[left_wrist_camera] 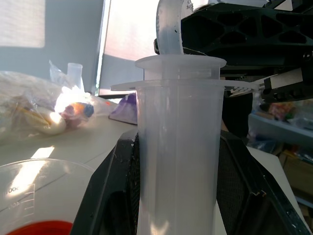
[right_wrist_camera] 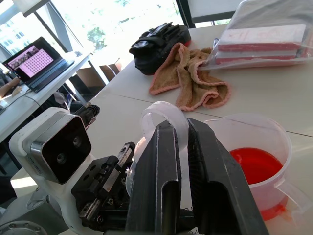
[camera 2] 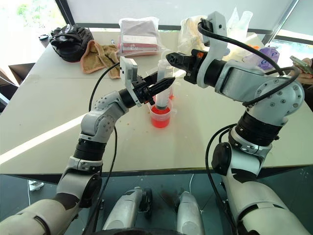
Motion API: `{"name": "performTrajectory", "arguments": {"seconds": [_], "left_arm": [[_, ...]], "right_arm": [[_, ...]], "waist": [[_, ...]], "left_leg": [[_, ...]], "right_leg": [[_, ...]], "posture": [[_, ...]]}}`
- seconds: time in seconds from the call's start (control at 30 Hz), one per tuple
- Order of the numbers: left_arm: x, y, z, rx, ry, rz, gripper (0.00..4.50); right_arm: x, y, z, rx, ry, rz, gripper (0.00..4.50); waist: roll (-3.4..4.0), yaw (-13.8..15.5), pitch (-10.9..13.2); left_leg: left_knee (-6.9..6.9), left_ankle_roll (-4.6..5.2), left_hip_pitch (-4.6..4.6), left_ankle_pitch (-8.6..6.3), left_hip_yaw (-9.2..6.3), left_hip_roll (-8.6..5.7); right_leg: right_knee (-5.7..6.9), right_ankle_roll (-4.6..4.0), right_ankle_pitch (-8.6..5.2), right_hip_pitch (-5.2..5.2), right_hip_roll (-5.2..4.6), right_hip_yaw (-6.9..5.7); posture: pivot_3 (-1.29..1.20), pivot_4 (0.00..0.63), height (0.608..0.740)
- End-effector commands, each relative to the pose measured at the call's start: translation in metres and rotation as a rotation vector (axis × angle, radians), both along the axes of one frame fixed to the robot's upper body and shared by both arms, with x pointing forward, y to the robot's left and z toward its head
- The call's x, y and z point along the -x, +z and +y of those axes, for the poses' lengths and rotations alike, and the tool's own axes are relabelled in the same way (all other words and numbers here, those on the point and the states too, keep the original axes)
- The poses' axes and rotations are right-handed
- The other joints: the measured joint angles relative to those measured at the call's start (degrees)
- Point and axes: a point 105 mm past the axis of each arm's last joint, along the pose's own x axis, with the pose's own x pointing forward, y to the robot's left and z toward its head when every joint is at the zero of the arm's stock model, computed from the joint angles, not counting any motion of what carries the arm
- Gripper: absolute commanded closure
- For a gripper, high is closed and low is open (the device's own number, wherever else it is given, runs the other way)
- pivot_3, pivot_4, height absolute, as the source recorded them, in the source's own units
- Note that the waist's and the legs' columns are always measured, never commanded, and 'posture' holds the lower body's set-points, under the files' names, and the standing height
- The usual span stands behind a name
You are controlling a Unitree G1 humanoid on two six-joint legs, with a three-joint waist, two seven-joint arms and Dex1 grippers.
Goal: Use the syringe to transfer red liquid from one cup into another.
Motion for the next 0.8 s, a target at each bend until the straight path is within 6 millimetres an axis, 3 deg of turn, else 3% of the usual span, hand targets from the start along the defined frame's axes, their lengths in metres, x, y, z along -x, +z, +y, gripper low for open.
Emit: {"name": "performTrajectory", "arguments": {"seconds": [0.03, 0.1, 0.23, 0.4, 0.5, 0.6, 0.8], "left_arm": [[0.014, 0.048, -0.008, 0.074, -0.024, -0.154, 3.04], [0.014, 0.047, -0.008, 0.073, -0.019, -0.152, 3.04], [0.013, 0.046, -0.007, 0.074, -0.011, -0.151, 3.04], [0.013, 0.047, -0.005, 0.082, 0.003, -0.150, 3.04], [0.012, 0.049, -0.002, 0.087, 0.015, -0.151, 3.04], [0.011, 0.049, -0.001, 0.089, 0.019, -0.149, 3.04], [0.007, 0.056, 0.005, 0.120, 0.042, -0.114, 3.04]], "right_arm": [[0.027, -0.012, 0.038, 0.071, 0.267, 0.025, 3.70], [0.031, -0.008, 0.036, 0.081, 0.281, 0.003, 2.90], [0.026, 0.000, 0.021, 0.105, 0.220, -0.015, 0.80], [0.028, 0.010, -0.005, 0.123, 0.175, -0.040, 0.80], [0.036, 0.030, -0.039, 0.125, 0.121, -0.096, 0.80], [0.037, 0.035, -0.056, 0.120, 0.074, -0.105, 0.80], [0.043, 0.024, -0.057, 0.150, 0.094, -0.109, 0.80]], "waist": [[0.00, -0.07, 0.00], [0.00, -0.03, 0.00], [0.00, 0.04, 0.00], [0.00, 0.12, 0.00], [-0.02, 0.25, 0.01], [-0.01, 0.07, 0.01], [-0.01, 0.03, 0.01]], "left_leg": [[0.00, 0.00, 0.00, 0.00, 0.00, 0.00], [-0.01, 0.08, 0.00, -0.04, -0.01, 0.01], [-0.01, 0.15, 0.00, -0.09, 0.00, 0.00], [0.01, 0.26, -0.01, -0.16, -0.01, 0.00], [0.00, 0.29, -0.03, -0.17, -0.04, 0.00], [-0.02, 0.39, -0.02, -0.24, -0.02, 0.00], [-0.12, 0.39, 0.02, -0.24, -0.02, 0.05]], "right_leg": [[0.00, 0.00, 0.00, 0.00, 0.00, 0.00], [0.00, 0.00, 0.00, 0.00, 0.00, 0.01], [-0.02, 0.00, 0.00, 0.00, 0.00, 0.01], [-0.07, 0.00, 0.00, 0.03, -0.03, 0.00], [-0.11, 0.00, 0.00, 0.02, -0.04, 0.00], [-0.19, 0.00, 0.00, 0.04, -0.06, 0.01], [-0.20, 0.00, 0.00, 0.03, -0.05, 0.03]], "posture": [[0.00, 0.150, 0.740], [0.00, 0.150, 0.740], [0.00, 0.150, 0.740], [0.00, 0.150, 0.740], [0.00, 0.150, 0.740], [0.00, 0.150, 0.740], [0.00, 0.150, 0.740]]}}
